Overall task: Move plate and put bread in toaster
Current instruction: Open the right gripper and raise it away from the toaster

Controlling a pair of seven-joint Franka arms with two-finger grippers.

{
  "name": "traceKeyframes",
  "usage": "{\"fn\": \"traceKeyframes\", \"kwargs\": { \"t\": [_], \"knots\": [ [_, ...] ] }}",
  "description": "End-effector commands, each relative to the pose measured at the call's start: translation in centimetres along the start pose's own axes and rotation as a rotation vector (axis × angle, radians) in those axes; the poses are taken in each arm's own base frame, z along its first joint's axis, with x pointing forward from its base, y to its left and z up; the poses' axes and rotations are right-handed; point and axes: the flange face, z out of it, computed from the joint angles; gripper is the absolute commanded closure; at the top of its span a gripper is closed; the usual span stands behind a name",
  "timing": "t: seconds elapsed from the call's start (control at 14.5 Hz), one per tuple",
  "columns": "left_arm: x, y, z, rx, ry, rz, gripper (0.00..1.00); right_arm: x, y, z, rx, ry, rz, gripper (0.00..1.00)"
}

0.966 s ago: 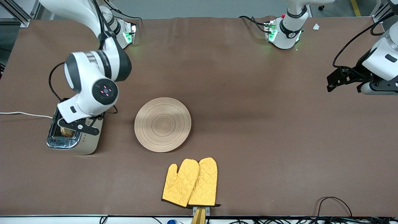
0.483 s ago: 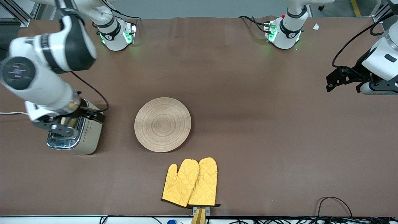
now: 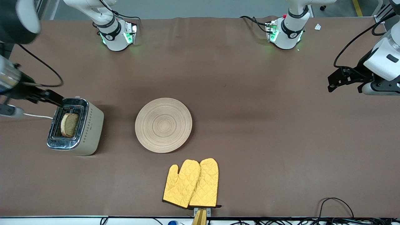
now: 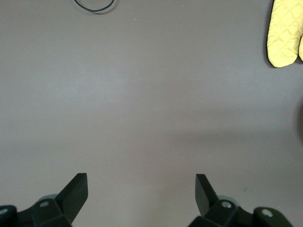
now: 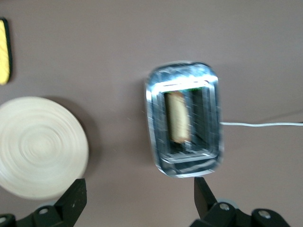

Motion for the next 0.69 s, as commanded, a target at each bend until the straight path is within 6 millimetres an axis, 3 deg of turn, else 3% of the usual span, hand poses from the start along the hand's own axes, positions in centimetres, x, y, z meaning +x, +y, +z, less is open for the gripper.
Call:
{"fn": "traceKeyframes", "kwargs": {
  "t": [0.0, 0.21, 0.48, 0.62],
  "knots": [
    [0.2, 0.1, -0.4, -0.009, 0.008, 0.011, 0.0, -1.5, 4.8, -1.3, 0.035, -0.001, -0.071, 0.0],
    [0.2, -0.1, -0.4, -0.006, 0.009, 0.008, 0.0, -2.8, 5.1, -3.9, 0.029, -0.06, -0.081, 0.0],
    [0.2, -0.2, -0.4, -0.003, 0.01, 0.008, 0.0, -2.9, 3.7, -3.8, 0.02, -0.071, -0.093, 0.0],
    [0.4, -0.1, -0.2, 0.0, 0.008, 0.01, 0.0, -3.1, 1.1, -3.7, 0.015, -0.074, -0.055, 0.0]
  ]
}}
